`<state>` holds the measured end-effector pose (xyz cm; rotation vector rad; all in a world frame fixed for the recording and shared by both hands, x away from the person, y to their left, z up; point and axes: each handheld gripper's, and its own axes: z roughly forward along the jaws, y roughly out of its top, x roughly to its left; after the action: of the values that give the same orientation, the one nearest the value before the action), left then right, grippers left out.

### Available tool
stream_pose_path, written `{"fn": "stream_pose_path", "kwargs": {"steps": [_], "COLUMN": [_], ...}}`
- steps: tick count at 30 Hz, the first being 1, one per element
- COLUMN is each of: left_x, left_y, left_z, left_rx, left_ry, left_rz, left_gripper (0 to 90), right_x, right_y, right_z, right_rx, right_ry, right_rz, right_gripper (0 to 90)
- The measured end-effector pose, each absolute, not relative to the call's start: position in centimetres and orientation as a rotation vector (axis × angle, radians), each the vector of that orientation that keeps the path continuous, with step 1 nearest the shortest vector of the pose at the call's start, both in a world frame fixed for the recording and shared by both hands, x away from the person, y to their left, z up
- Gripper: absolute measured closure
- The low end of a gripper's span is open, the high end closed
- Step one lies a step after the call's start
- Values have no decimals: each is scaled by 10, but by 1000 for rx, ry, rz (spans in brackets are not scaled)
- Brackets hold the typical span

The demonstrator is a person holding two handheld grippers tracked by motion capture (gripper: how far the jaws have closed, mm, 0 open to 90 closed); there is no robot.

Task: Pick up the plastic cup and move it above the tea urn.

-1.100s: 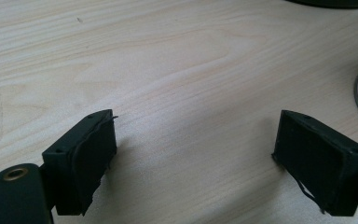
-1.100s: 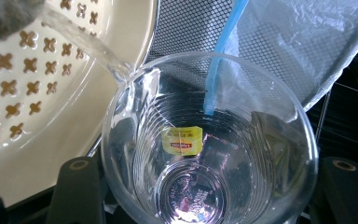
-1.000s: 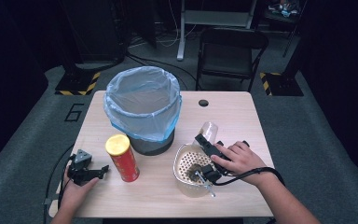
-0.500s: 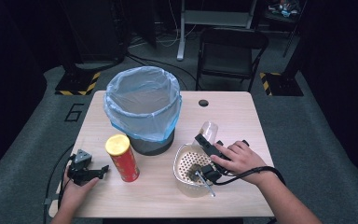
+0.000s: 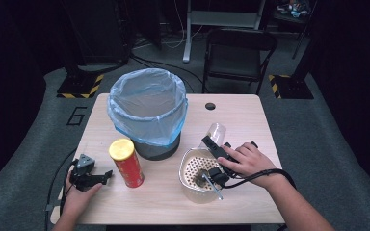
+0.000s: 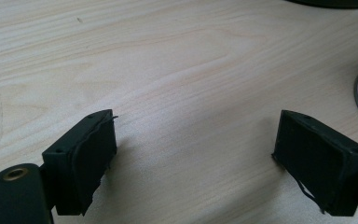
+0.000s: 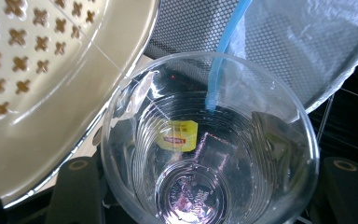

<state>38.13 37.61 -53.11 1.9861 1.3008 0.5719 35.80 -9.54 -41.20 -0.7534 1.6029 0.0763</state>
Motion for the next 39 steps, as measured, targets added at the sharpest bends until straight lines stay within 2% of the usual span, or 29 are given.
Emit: {"fn": "stream_pose_path", "kwargs": {"steps": [10,26,39], "left_x": [381,381,381], "left_y": [376,376,376], "left_z": [-531,-531,-531], "left_rx": [1986,1986,1987], "left_ry": [1300,1301,1301], "left_rz": [572,572,572], "left_gripper": [126,126,126], "right_x": [383,425,425], "right_y": [-98,-115,-122], "right_z": [-405,-385,-356], "right_rx": [-682,-202,-63], "right_ry": [1721,2050,2095], "right_rz": [115,512,740], "right_gripper": [349,347,347]}}
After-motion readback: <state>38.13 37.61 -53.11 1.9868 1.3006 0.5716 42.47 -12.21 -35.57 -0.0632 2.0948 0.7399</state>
